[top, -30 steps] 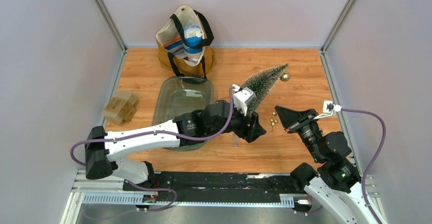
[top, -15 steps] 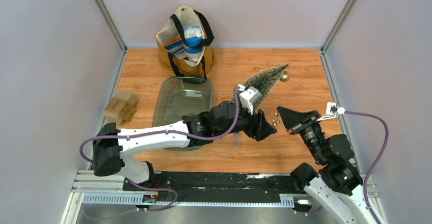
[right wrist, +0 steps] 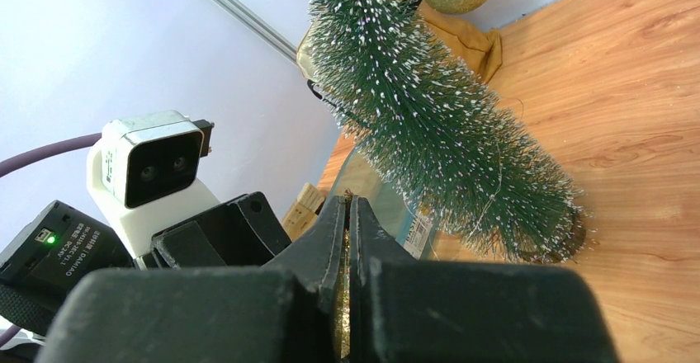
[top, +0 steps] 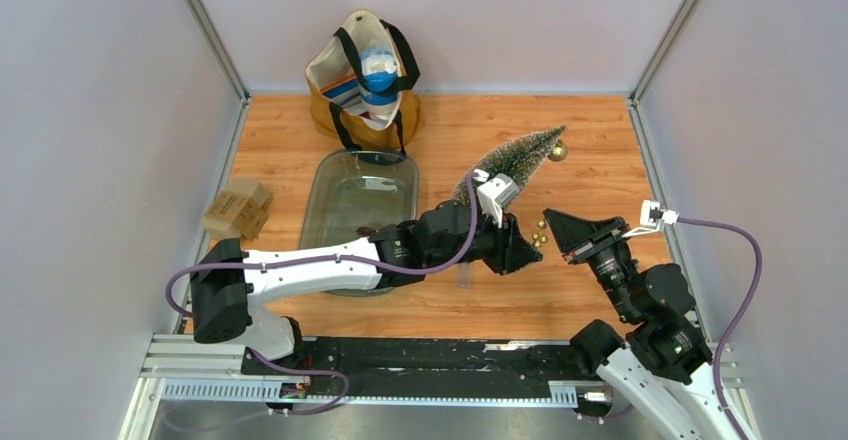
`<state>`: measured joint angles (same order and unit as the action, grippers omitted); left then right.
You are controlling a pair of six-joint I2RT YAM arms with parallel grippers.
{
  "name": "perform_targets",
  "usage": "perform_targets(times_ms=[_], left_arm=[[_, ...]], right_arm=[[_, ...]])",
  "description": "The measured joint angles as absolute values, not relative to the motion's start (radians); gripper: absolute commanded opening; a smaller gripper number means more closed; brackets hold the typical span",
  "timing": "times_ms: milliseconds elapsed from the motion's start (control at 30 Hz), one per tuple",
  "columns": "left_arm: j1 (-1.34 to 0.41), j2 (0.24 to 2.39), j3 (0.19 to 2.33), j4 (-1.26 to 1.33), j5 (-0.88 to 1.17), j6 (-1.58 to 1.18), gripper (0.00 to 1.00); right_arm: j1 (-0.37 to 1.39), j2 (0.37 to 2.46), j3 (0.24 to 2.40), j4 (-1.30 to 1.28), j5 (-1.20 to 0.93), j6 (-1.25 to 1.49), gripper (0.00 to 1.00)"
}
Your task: Decorate the small christmas tree
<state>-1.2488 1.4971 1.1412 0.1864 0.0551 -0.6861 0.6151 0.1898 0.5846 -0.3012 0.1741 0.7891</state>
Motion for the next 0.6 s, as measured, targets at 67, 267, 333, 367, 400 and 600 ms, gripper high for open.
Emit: perform_targets(times_ms=[67,267,333,367,400,600], left_arm=[[-1.249,1.497,1.141,0.187,0.055,-0.683,0.19],[-1.250,1.497,1.141,0.178,0.043,-0.662,0.00],[-1.250,1.497,1.141,0.172,0.035,-0.656,0.00],[-1.250,1.496,1.141,0.168,0.027,-0.652,0.00],[-1.250,1.495,1.141,0.163,0.022,-0.647,0.00],[-1.250,1.475,1.141,0.125,0.014,-0.614,0.00]], right_arm=[[0.615,0.190,0.585,-0.301,0.174,0.789,0.00],[0.615,0.188,0.585,-0.302,0.174,0.786,0.00],[0.615,0.180,0.585,-0.303,0.175,0.778,0.00],[0.615,0.172,0.585,-0.308,0.178,0.770,0.00],[0.615,0.164,0.585,-0.314,0.180,0.761,0.00],[0.615,0.136,0.585,-0.345,0.177,0.712,0.00]])
